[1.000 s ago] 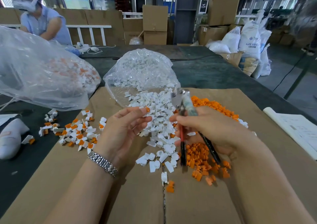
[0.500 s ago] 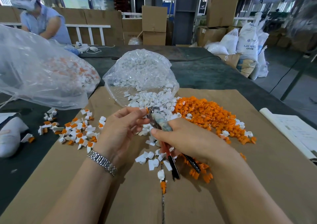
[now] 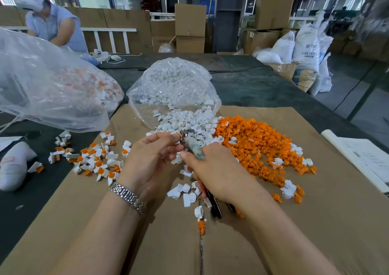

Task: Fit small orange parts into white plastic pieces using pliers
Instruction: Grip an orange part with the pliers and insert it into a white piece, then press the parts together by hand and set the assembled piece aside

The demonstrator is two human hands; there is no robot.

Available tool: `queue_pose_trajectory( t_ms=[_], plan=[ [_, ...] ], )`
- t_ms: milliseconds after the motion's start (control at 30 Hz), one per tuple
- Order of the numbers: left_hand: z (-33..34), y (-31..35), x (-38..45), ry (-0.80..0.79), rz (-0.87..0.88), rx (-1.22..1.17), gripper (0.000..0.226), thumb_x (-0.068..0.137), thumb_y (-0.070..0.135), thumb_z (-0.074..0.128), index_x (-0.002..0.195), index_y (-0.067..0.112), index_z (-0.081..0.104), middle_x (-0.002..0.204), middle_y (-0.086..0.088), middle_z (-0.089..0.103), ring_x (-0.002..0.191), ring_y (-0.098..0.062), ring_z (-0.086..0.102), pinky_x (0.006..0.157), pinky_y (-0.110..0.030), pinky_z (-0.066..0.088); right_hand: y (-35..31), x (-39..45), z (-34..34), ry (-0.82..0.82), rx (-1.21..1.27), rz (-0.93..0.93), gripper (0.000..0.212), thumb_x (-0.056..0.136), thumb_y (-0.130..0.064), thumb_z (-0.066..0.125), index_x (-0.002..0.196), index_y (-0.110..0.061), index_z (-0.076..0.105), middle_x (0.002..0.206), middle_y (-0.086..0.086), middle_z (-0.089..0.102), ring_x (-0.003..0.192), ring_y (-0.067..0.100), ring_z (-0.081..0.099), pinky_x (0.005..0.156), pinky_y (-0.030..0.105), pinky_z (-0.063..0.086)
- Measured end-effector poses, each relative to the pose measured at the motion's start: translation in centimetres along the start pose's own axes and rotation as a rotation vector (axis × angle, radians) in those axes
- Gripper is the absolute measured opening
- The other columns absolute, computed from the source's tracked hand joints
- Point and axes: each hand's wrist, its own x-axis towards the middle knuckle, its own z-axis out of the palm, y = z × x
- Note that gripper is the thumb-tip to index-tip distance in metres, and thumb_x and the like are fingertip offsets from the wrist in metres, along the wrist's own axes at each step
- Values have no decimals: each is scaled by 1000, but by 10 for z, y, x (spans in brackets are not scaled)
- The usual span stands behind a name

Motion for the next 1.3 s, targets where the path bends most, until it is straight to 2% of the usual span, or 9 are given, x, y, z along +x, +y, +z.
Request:
queue_pose_trajectory(
  t_ms=[267,433,533,633,733,800,867,1033,1300],
  plan=[
    [-1,-2,2,-16,13,29,24,70,10,79,90,-2,74,76,-11,74,62,-11,70,54,-16,54,-6,0,-7,-18,-53,11,48,100,-47,57,87,-1,63,75,18,69,53,25,64,67,48,62],
    [-9,3,-2,9,94,124,5,81,12,78,84,8,76,76,-7,73,64,-13,66,54,-20,53,-10,-2,-24,-123,159,132,60,99,-60,50,98,-3,68,79,16,74,65,26,74,63,36,63],
    [-23,9,0,288,272,581,6,92,13,70,86,12,71,82,-8,73,68,-16,64,57,-27,52,0,-1,-43,-10,28,112,71,95,-67,48,101,0,70,72,12,72,59,18,66,73,43,62],
    [-34,18,3,583,412,1040,3,89,16,67,87,15,64,88,-8,68,76,-23,60,59,-32,43,18,6,-61,219,-228,86,63,93,-70,48,69,-13,60,58,1,52,52,10,49,55,32,41],
    [-38,18,5,676,421,1367,15,86,14,67,101,14,63,114,-14,57,100,-34,53,82,-44,44,39,17,-69,316,-425,175,52,94,-65,51,73,-17,53,71,0,53,64,17,51,54,32,29],
    [-34,15,3,582,523,1400,15,85,11,69,98,16,63,111,-11,56,107,-33,52,87,-43,43,52,24,-67,344,-531,216,48,94,-61,53,81,-15,55,87,7,58,78,24,57,60,34,38],
    [-28,9,2,379,549,1331,12,86,10,69,89,21,65,99,0,60,92,-20,57,73,-28,42,58,27,-61,374,-623,239,47,94,-59,54,91,-13,59,104,10,58,94,29,59,74,40,49],
    [-21,-3,2,-30,363,1326,8,89,27,77,87,32,72,85,16,68,77,-1,61,62,-12,42,64,28,-51,411,-729,232,54,93,-59,58,114,-9,60,117,12,55,109,32,57,92,49,51],
    [-16,-16,5,-186,360,1514,18,86,38,79,101,33,70,98,16,63,86,1,56,66,-9,39,64,28,-50,343,-616,200,60,89,-58,65,131,-16,54,132,10,51,129,32,44,103,53,44]
  ],
)
